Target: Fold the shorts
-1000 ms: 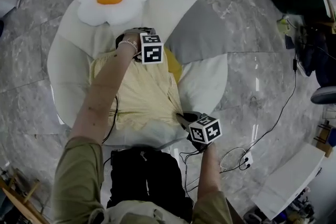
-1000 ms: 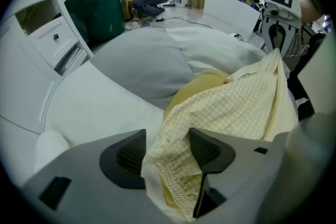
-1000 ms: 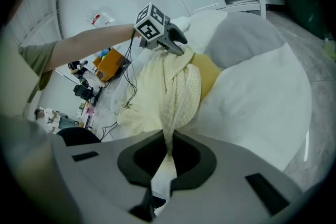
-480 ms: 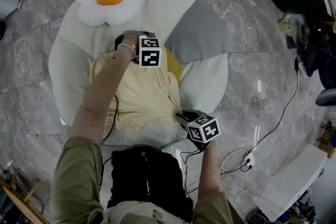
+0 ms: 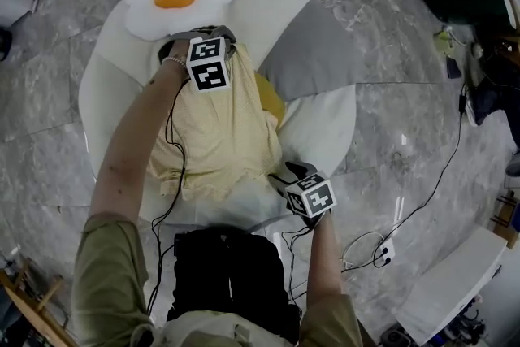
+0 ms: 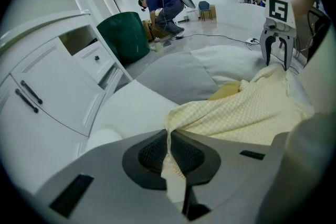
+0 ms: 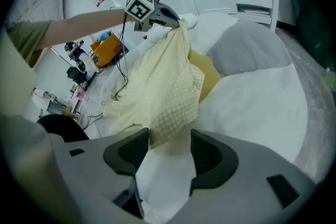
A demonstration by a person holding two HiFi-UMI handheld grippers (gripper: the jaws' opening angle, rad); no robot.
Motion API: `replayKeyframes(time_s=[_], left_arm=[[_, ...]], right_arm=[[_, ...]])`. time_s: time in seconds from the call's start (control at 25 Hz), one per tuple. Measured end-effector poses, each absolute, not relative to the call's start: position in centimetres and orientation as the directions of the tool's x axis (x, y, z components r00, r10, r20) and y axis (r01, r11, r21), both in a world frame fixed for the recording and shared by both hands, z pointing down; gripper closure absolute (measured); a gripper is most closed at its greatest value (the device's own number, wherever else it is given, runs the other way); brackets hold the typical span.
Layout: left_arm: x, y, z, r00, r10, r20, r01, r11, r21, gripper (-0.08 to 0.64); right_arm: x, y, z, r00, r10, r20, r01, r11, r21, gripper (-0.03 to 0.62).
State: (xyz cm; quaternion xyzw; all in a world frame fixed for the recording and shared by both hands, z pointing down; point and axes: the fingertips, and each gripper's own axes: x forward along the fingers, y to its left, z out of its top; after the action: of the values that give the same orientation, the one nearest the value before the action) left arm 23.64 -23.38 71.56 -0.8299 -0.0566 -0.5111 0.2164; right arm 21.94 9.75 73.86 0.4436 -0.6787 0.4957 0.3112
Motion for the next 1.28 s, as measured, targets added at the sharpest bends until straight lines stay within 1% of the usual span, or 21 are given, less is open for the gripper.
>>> replayKeyframes(time_s=[0.04,0.08,0.12,0.16,0.24,0.32,0.4,0.48,0.52,0.56,0.64,0.68,0.72,0.76,0.8,0.84,0.96,1.04,1.16,1.28], left_arm=[[23.4,-23.9,71.1,0.485,-0.142,0.863,0.309,-0.895,-0.321,0.531],[23.3,-24.1,70.5,0.5,-0.152,0.852,0.31,-0.888,-0.34,0.531],[23.3,-24.1,69.8,0.519,-0.157,0.84,0.314,-0.879,-0.358,0.531],[23.2,-24.0,69.0,0.542,-0.16,0.825,0.317,-0.87,-0.377,0.531],[22.8,-24.0,67.2,0.589,-0.167,0.79,0.31,-0.857,-0.412,0.531],[22.1,-24.1,65.7,0.63,-0.166,0.759,0.285,-0.86,-0.424,0.531],[21.8,-24.1,64.7,0.665,-0.153,0.731,0.257,-0.873,-0.415,0.531],[22.2,-23.7,64.0,0.694,-0.131,0.708,0.241,-0.885,-0.399,0.531],[22.7,-23.4,63.9,0.705,-0.118,0.699,0.236,-0.89,-0.389,0.531],[23.4,-23.0,64.1,0.713,-0.107,0.693,0.236,-0.895,-0.38,0.531],[25.1,-22.0,65.3,0.712,-0.091,0.697,0.248,-0.895,-0.371,0.531],[25.9,-21.5,66.2,0.704,-0.089,0.704,0.26,-0.891,-0.373,0.531],[26.5,-21.1,67.1,0.695,-0.09,0.713,0.273,-0.885,-0.378,0.531],[27.1,-20.6,67.9,0.688,-0.094,0.72,0.283,-0.878,-0.385,0.531],[27.5,-20.3,68.5,0.683,-0.098,0.724,0.291,-0.872,-0.393,0.531],[27.9,-20.0,68.9,0.683,-0.099,0.724,0.295,-0.869,-0.397,0.531],[28.3,-20.0,69.3,0.683,-0.107,0.722,0.296,-0.864,-0.408,0.531],[28.1,-20.3,69.4,0.676,-0.115,0.728,0.296,-0.862,-0.411,0.531],[28.0,-20.4,69.2,0.666,-0.121,0.736,0.299,-0.861,-0.412,0.531],[28.1,-20.3,69.1,0.66,-0.127,0.741,0.303,-0.857,-0.417,0.531]], right_arm=[[21.8,9.1,74.3,-0.39,-0.289,0.875,-0.921,0.134,-0.366,0.332],[21.8,8.6,74.7,-0.367,-0.283,0.886,-0.929,0.156,-0.335,0.376],[21.7,8.2,74.9,-0.35,-0.273,0.896,-0.933,0.182,-0.309,0.459],[21.6,8.1,75.0,-0.345,-0.254,0.904,-0.932,0.209,-0.297,0.563],[21.0,8.4,74.3,-0.378,-0.223,0.899,-0.916,0.234,-0.327,0.565],[20.3,9.0,71.9,-0.465,-0.255,0.848,-0.884,0.188,-0.429,0.566],[19.7,9.6,67.5,-0.573,-0.354,0.74,-0.81,0.105,-0.577,0.566],[19.9,9.9,63.1,-0.621,-0.48,0.619,-0.714,0.022,-0.7,0.566],[20.8,10.2,62.0,-0.608,-0.533,0.589,-0.681,-0.031,-0.731,0.566],[22.0,10.7,62.0,-0.575,-0.567,0.59,-0.663,-0.1,-0.742,0.566],[24.6,12.3,64.8,-0.49,-0.569,0.661,-0.65,-0.266,-0.711,0.566],[25.5,13.3,66.9,-0.459,-0.537,0.708,-0.654,-0.336,-0.678,0.565],[25.9,14.2,68.9,-0.439,-0.49,0.753,-0.67,-0.379,-0.638,0.55],[26.0,14.9,70.3,-0.424,-0.444,0.789,-0.703,-0.388,-0.596,0.445],[26.1,15.2,70.8,-0.406,-0.418,0.813,-0.745,-0.364,-0.559,0.351],[26.4,15.1,70.6,-0.387,-0.418,0.822,-0.786,-0.317,-0.531,0.334],[28.6,13.4,69.5,-0.338,-0.448,0.828,-0.875,-0.175,-0.452,0.308],[30.6,11.9,70.1,-0.317,-0.428,0.846,-0.909,-0.116,-0.399,0.307],[32.2,9.6,72.5,-0.324,-0.333,0.886,-0.934,-0.036,-0.355,0.307],[31.9,9.0,74.8,-0.339,-0.225,0.913,-0.938,0.014,-0.345,0.308]])
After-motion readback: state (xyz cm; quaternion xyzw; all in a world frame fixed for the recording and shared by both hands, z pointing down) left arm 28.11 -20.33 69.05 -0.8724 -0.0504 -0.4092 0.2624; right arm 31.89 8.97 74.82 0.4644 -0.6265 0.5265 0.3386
